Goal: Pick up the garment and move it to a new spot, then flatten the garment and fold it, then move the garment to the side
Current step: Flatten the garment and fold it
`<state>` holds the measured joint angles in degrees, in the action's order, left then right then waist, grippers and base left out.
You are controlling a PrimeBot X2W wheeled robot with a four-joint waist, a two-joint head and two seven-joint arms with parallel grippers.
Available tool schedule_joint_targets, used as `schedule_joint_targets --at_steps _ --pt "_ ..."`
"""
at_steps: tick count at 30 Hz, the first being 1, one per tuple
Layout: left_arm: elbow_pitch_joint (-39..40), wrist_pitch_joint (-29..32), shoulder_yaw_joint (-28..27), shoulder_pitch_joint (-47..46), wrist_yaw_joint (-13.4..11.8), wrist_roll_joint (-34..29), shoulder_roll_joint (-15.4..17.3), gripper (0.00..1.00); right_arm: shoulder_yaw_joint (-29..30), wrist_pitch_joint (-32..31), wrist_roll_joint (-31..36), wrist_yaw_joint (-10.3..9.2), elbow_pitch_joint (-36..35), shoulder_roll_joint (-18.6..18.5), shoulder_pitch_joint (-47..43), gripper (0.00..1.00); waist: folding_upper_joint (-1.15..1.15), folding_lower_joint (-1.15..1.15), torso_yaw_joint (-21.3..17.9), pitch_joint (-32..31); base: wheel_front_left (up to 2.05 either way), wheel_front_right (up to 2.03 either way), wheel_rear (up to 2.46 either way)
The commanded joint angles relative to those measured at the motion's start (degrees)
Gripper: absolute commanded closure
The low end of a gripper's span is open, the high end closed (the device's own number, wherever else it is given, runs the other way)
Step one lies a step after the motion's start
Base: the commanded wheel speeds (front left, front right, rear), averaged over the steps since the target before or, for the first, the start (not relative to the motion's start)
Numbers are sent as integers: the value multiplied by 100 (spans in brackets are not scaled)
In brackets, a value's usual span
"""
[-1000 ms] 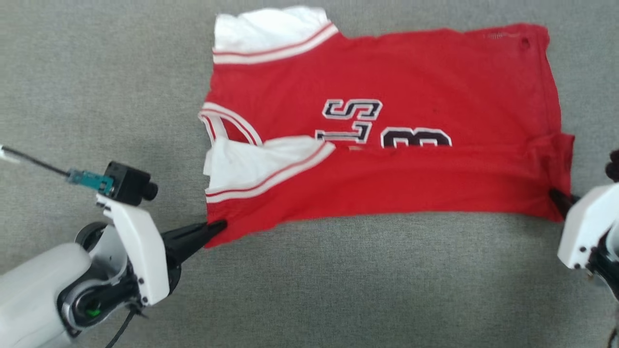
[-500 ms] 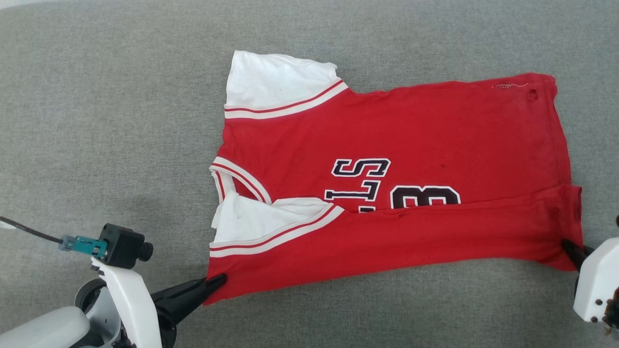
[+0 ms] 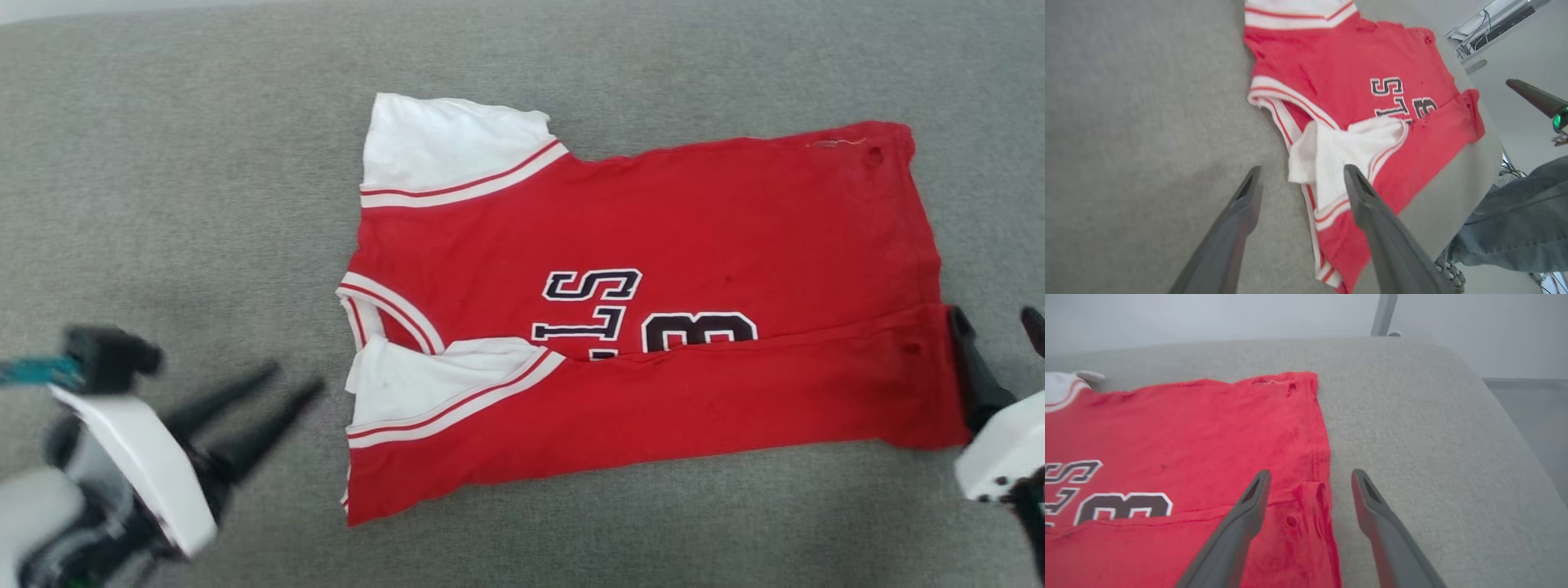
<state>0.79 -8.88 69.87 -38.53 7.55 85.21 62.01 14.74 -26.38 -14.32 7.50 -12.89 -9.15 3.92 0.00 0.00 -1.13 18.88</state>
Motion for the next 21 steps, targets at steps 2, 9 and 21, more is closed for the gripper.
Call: schedule_joint_targets --at_steps 2,9,21 --pt "-210 -164 -161 -201 -13 -15 46 0 -72 389 140 -2 -38 145 68 0 0 0 -96 46 0 0 0" --pt "-1211 -66 -628 -1183 -10 -108 -176 0 -373 1881 308 -2 111 597 250 0 0 0 -507 366 0 0 0" --pt "-2392 2674 -620 -3084 -13 327 -406 0 -803 2748 -241 -2 888 623 496 0 0 0 -1289 1115 0 0 0"
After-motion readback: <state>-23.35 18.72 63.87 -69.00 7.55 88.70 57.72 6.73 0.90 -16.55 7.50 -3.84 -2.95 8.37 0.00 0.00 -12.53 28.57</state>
